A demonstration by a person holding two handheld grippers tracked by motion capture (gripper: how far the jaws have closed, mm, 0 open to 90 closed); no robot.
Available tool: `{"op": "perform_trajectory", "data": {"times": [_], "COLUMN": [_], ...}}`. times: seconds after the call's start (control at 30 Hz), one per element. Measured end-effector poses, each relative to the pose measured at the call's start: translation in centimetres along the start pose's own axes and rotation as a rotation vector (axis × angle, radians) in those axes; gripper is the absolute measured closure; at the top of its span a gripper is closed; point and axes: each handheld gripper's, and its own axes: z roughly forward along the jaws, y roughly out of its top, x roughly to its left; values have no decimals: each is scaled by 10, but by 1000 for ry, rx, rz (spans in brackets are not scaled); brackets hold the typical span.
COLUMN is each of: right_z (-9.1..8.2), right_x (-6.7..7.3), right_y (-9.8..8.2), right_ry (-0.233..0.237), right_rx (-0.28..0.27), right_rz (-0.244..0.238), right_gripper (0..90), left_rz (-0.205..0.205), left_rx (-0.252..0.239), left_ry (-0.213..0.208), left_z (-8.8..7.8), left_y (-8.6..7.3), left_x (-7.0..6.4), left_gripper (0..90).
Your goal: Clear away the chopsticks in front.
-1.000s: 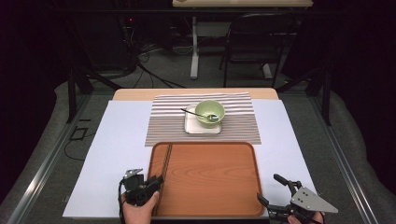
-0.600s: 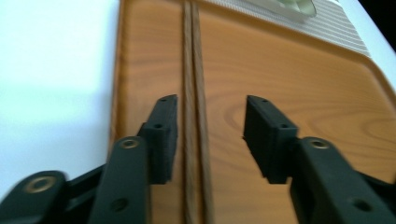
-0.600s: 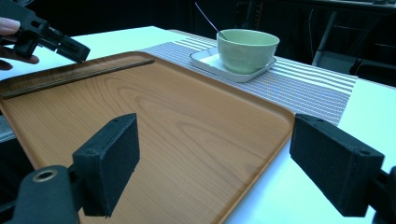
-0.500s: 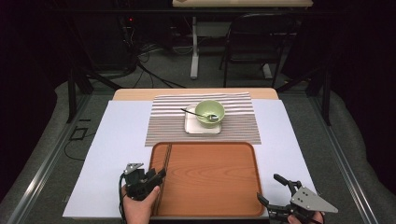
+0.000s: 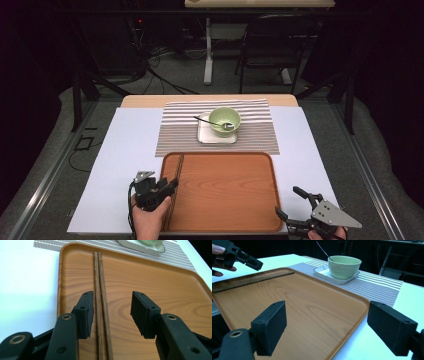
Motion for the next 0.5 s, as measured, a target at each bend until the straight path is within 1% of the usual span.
{"op": "perform_trajectory", "data": {"times": [0.17,0.2,0.27,0.43,0.5], "right_z": [0,0,0,0,0], "right_x": [0,0,0,0,0], "right_y": [0,0,0,0,0], "right_ry": [-1,-1,-1,-2,-2], "right_rx": [-1,-1,-1,0,0], "right_rz": [-3,-4,-4,-1,-2], "right_gripper": [153,153,154,154,153], "left_rz": [-3,-2,-5,8,19], "left_rx": [-11,-14,-16,-20,-21], "left_ry": [-8,-10,-20,-33,-31], "left_z": [1,1,1,5,7], "left_y": [3,4,6,14,18], "left_x": [-2,-2,-3,-6,-8], "left_gripper": [517,500,497,473,465]}}
